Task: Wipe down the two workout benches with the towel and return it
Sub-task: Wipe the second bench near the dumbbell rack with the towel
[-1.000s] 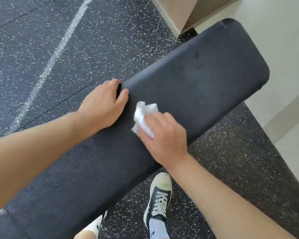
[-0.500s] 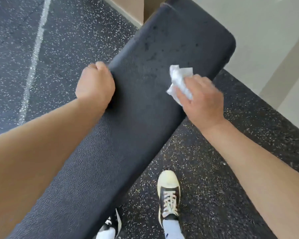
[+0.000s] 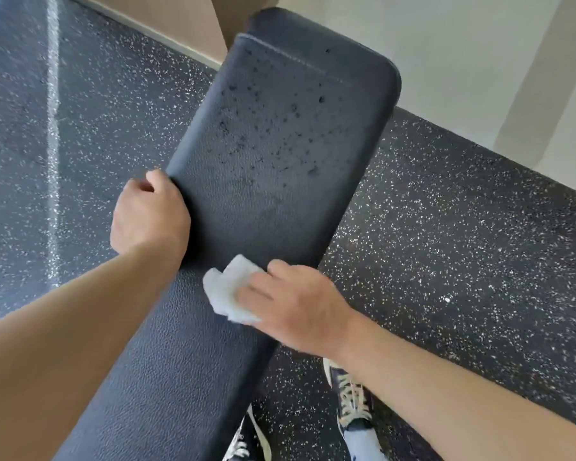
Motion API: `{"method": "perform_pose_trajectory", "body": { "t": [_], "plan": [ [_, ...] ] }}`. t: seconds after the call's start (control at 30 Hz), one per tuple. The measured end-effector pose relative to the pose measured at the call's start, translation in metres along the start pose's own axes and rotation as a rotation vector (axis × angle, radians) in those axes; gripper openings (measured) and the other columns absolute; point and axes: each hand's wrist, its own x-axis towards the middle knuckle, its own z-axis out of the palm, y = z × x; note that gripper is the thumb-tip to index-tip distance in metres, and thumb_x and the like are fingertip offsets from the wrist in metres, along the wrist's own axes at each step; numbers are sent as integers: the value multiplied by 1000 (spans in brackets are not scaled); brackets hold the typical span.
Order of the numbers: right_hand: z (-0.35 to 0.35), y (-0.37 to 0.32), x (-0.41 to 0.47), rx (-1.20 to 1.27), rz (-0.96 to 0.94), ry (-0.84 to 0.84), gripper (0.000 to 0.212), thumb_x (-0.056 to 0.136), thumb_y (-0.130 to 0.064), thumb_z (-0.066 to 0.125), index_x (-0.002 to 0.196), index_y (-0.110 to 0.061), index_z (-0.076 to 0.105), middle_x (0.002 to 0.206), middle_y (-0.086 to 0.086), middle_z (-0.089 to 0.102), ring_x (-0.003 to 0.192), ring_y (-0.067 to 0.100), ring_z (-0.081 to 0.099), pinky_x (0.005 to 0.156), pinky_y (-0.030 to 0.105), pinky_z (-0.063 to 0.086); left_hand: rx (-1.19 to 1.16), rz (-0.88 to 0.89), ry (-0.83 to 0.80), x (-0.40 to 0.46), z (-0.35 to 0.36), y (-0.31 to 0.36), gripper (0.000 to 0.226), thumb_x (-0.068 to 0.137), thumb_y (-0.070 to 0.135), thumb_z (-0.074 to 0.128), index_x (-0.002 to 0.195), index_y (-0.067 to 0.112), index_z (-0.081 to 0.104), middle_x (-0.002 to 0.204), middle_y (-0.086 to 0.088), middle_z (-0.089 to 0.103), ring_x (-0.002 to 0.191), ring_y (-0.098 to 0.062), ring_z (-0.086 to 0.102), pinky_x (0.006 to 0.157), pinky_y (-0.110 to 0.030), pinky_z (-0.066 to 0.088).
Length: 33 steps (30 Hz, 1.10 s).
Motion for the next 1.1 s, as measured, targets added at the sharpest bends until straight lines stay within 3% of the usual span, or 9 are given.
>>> {"method": "perform_pose_trajectory", "body": {
  "t": [0.17, 0.3, 0.47, 0.57, 0.63, 0.73, 0.9, 0.97, 1.1],
  "plan": [
    [-35, 134, 28, -148, 481, 169, 35, 101, -41, 62, 85, -10, 61, 80, 6, 59, 70, 29, 53, 48, 35, 42, 45, -1, 30, 0, 4, 1, 46, 93, 51, 19, 93, 25, 56, 95, -2, 58, 94, -32, 54, 82, -45, 34],
    [-31, 138, 47, -126, 672, 157, 40, 100, -48, 58, 87, -10, 61, 87, 5, 61, 77, 28, 54, 56, 36, 41, 65, 4, 46, 2, 7, 1, 46, 94, 49, 18, 93, 22, 55, 105, -8, 66, 94, -33, 54, 82, -46, 35],
    [7, 38, 54, -205, 385, 32, 32, 102, -38, 58, 127, -21, 66, 101, 2, 67, 72, 25, 55, 49, 38, 46, 72, 7, 36, 3, 8, 1, 47, 93, 49, 18, 91, 22, 56, 103, -9, 66, 89, -32, 51, 82, -47, 37],
    [20, 2, 46, -49, 209, -20, 15, 94, -17, 65, 107, -20, 73, 86, 0, 62, 69, 22, 52, 50, 38, 45, 93, 10, 53, 5, 8, 2, 47, 93, 48, 18, 92, 21, 57, 106, -13, 69, 88, -33, 51, 80, -46, 36],
    [17, 9, 47, -19, 150, -50, 9, 91, -24, 73, 100, -23, 72, 86, -2, 63, 70, 21, 53, 50, 37, 45, 106, 21, 55, 5, 9, 2, 51, 94, 47, 18, 96, 19, 61, 109, -15, 69, 91, -35, 54, 80, -45, 35],
    [3, 67, 60, -275, 264, 43, 28, 102, -50, 61, 124, -33, 66, 106, -5, 68, 71, 22, 53, 51, 35, 45, 119, 17, 58, 6, 10, 1, 50, 94, 46, 18, 98, 21, 61, 111, -16, 69, 93, -35, 54, 80, -46, 34],
    [-33, 164, 70, -178, 736, 177, 35, 98, -47, 61, 91, -13, 62, 88, 6, 63, 75, 32, 57, 59, 31, 26, 124, -1, 53, 8, 10, 1, 49, 94, 45, 19, 97, 20, 61, 107, -16, 69, 91, -36, 54, 79, -45, 34],
    [-25, 135, 82, -175, 700, 141, 33, 95, -46, 62, 95, -13, 62, 89, 8, 63, 73, 33, 57, 54, 33, 29, 111, -9, 46, 6, 9, 3, 44, 93, 44, 19, 90, 21, 56, 98, -13, 65, 86, -33, 48, 79, -44, 34],
    [18, 24, 85, -109, 358, -74, 33, 100, -31, 58, 132, -23, 62, 107, 3, 65, 73, 23, 56, 47, 35, 42, 116, -20, 35, 6, 8, 4, 45, 94, 42, 21, 93, 20, 60, 98, -14, 65, 84, -31, 46, 78, -43, 35]
  ]
}}
